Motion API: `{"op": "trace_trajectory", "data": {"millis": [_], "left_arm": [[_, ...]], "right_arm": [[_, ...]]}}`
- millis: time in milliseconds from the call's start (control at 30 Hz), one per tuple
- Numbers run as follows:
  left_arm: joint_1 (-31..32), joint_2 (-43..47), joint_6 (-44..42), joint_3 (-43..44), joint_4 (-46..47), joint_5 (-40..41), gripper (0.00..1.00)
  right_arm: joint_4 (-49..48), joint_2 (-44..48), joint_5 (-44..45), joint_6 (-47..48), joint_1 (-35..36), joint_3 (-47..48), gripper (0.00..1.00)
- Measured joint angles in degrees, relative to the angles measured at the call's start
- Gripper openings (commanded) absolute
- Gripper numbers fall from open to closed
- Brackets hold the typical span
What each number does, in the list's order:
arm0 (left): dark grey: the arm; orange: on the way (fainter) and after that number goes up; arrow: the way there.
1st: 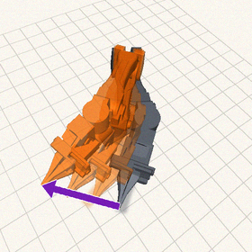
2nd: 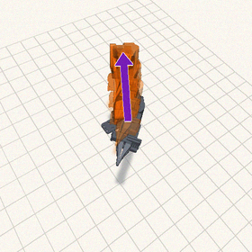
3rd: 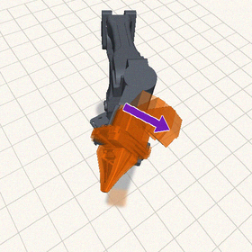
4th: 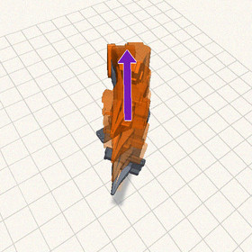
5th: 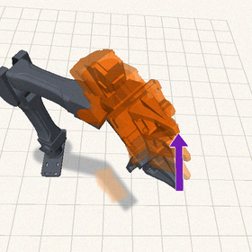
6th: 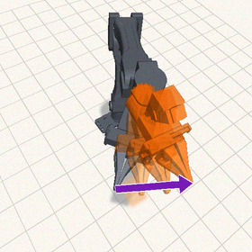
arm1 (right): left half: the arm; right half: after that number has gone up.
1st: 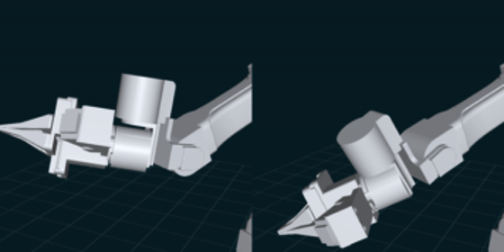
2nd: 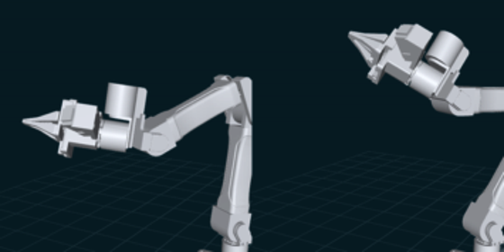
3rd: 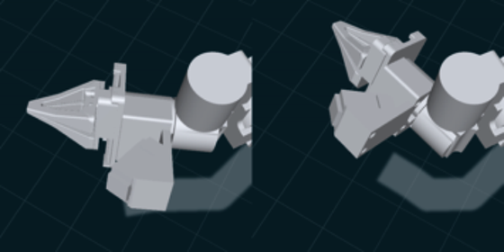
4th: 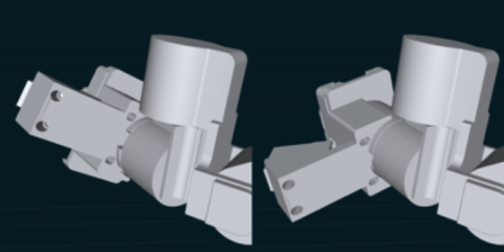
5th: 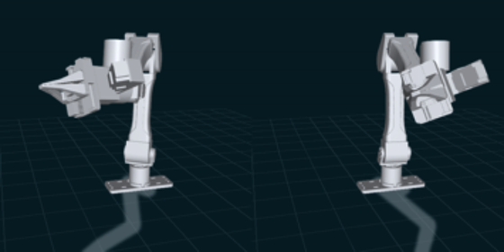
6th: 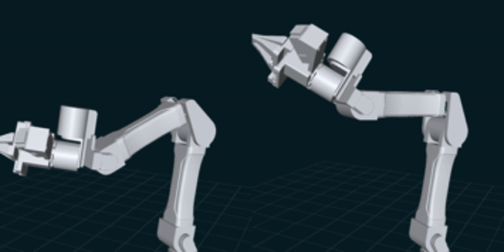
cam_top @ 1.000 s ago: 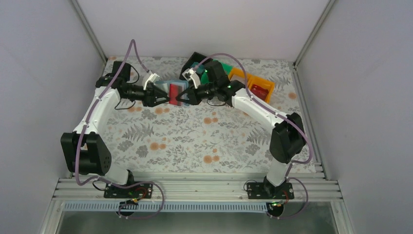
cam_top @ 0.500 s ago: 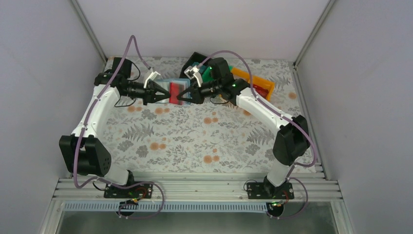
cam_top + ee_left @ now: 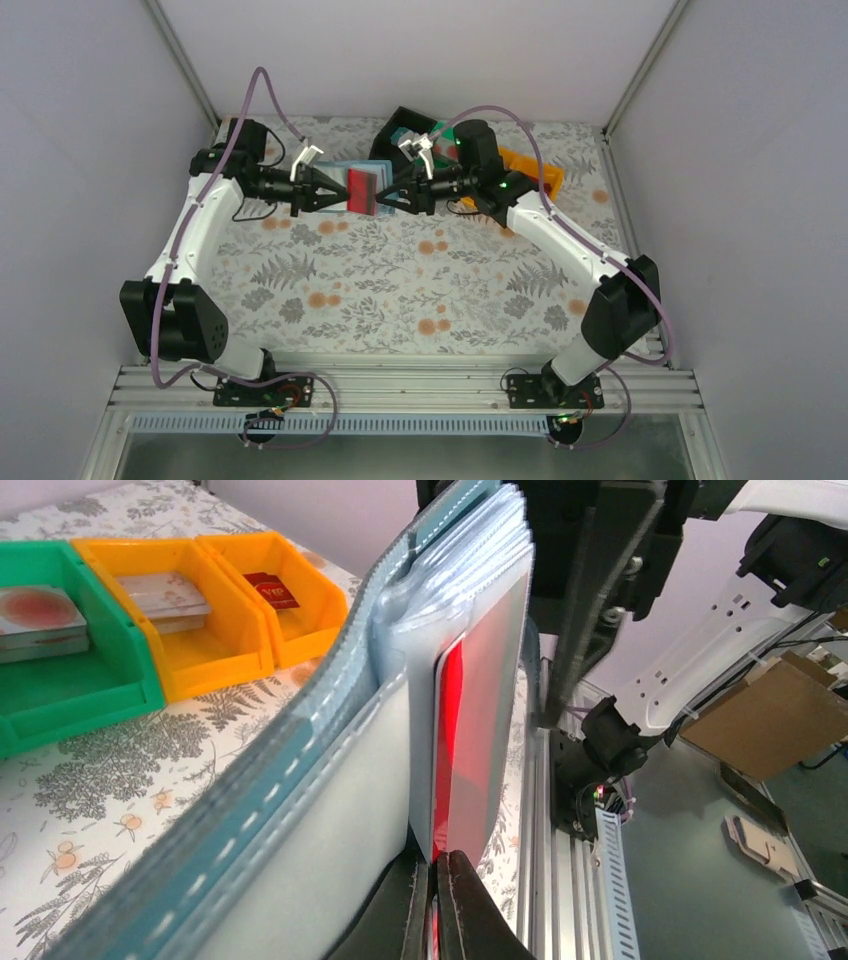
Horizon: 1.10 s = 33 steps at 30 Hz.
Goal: Take the credit cards out of the card holder
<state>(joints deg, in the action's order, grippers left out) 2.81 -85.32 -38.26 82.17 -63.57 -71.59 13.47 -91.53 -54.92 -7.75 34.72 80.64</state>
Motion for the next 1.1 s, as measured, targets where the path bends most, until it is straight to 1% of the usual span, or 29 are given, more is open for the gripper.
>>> {"op": "trace_trajectory", "data": {"millis": [67,100,133,500,633,800,967,1100], "left_arm": [[-0.24,0.00,-0.26,0.02,-0.35,-0.24,0.02],[-0.39,0.00,-0.35,0.02,-0.50,-0.35,0.02],[-0.46,0.02,-0.44,0.02,-0.63,-0.50,0.02],[-1.55,0.22,-1.64,0.02,-1.77,-1.20,0.02],[-4.31,0.22,-1.92,0.02,-1.84,-1.16,0.02],[-5.31,0.22,-2.71,0.02,-1.86,-0.46,0.02],[-8.98,0.24,-1.75,0.15,-0.94,4.00,0.02],[-10.80,0.63,-0.26,0.59,1.46,10.51,0.02]], "right_arm": [[-0.50,0.07,-0.20,-0.20,-0.39,-0.15,0.12],[-0.83,0.07,-0.20,-0.59,-0.61,-0.39,0.07],[-1.16,0.07,-0.33,-0.37,-0.72,-0.61,0.05],[-5.33,0.37,-1.46,-2.29,-1.29,-3.30,0.04],[-4.22,1.18,-1.51,-2.27,-3.50,-4.57,0.04],[-2.32,1.18,-1.33,-1.97,-4.92,-4.57,0.04],[0.11,0.68,-0.59,-3.82,-7.41,-5.22,0.04],[0.33,-4.33,-0.22,-8.02,-8.41,-6.84,0.04]]}}
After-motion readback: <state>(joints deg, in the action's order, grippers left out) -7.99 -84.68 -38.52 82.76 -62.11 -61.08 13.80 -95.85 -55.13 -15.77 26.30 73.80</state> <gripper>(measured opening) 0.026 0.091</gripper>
